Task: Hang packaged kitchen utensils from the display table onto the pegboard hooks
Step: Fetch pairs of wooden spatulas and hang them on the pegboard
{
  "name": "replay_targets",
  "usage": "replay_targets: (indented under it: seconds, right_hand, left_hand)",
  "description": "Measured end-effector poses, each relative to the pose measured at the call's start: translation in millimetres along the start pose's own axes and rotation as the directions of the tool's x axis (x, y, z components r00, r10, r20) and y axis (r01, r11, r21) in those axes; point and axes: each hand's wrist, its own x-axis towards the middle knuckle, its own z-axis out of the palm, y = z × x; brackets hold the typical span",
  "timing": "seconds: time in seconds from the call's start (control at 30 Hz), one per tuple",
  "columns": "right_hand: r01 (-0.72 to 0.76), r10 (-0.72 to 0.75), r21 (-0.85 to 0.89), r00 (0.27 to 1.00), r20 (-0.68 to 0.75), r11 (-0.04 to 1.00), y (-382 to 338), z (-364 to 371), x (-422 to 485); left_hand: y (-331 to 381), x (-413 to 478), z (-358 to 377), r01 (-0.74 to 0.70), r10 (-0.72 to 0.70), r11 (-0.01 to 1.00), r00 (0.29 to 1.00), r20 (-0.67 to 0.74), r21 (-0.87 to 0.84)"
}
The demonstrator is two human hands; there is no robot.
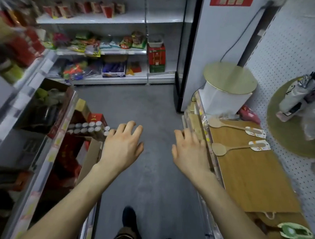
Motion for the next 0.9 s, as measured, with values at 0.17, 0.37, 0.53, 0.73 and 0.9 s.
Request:
replay_targets:
  seconds: [0.17, 0.37, 0.53, 0.73, 0.9]
  right_hand:
    - [-0.109, 0.109, 0.012, 0.994, 0.005, 0.994, 19, 38, 76]
    - [-0.334, 0.335, -0.033, 0.942, 0.032, 0.942, 43, 63, 129]
    - [-0.491, 0.493, -0.043, 0.868, 0.060, 0.870, 68, 77, 152]
    - [-0.648, 0.648, -0.033, 0.761, 0.001, 0.761, 107, 106, 180]
    - [-0.760, 0.760, 0.025, 0.650, 0.014, 0.649, 154, 147, 204]
  left_hand:
    - [-17, 104, 44, -0.129, 0.131, 0.991, 0.990, 0.047, -0.034]
    - [-24, 221, 70, -0.308, 0.313, 0.949, 0.944, 0.102, -0.065]
    - [6, 299, 87, -0.497, 0.504, 0.864, 0.857, 0.113, -0.081]
    - [67, 366, 119, -0.642, 0.648, 0.761, 0.752, 0.119, -0.093]
    - [124, 413, 155, -0.746, 0.762, 0.647, 0.639, 0.101, -0.157]
